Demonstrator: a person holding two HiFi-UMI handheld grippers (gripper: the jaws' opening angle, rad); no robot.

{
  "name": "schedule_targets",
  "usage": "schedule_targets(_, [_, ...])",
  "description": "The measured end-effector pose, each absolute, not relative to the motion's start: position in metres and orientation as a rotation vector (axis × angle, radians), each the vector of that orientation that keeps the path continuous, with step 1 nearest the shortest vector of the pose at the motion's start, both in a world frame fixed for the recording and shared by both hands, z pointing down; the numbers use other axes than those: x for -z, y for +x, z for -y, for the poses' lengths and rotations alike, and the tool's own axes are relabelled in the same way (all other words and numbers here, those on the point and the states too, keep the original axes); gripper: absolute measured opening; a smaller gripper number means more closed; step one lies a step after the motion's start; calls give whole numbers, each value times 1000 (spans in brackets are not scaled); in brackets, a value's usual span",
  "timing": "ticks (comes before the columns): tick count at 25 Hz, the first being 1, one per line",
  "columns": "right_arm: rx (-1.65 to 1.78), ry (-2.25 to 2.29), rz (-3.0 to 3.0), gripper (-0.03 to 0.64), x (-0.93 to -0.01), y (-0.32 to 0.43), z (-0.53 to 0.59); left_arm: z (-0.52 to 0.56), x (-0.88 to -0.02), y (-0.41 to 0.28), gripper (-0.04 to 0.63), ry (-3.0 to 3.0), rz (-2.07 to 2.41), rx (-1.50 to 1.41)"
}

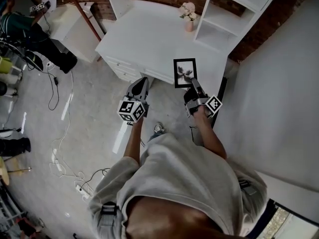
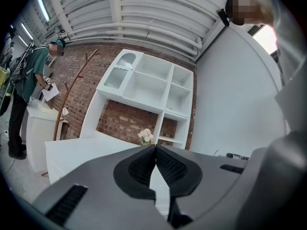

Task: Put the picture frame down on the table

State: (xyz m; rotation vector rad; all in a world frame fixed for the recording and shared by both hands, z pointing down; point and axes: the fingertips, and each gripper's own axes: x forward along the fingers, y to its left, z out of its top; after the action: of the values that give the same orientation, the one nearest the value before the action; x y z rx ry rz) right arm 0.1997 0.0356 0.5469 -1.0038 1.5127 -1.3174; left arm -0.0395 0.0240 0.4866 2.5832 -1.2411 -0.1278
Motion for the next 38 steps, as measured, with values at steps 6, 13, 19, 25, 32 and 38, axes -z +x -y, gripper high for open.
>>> schedule_targets(6, [1311,-1015,-1517,80,-549,177,16,29,-489,-64,15,2583,1233,137])
schedule_targets(13, [1299,-1017,-1516,80,-553,153,66,82,-495,-85,15,2592,1213,142])
schedule_targets(19, [1301,-1038,-1516,80,-562,144,88,111,-502,-95,15,2590,1198,147])
schedule_targets(25, [1319,-1050,-1503,80,-571,139,94,119,-508,-98,15,2585,1188,132])
schedule_targets(32, [1348,-1047,-1507,80,-579,128,104,125,-516,-110,15,2557,1214,126])
schedule_targets(38, [1358,-1026,-1515,80,-580,119,127,143,-519,-117,15,2544,1233,127])
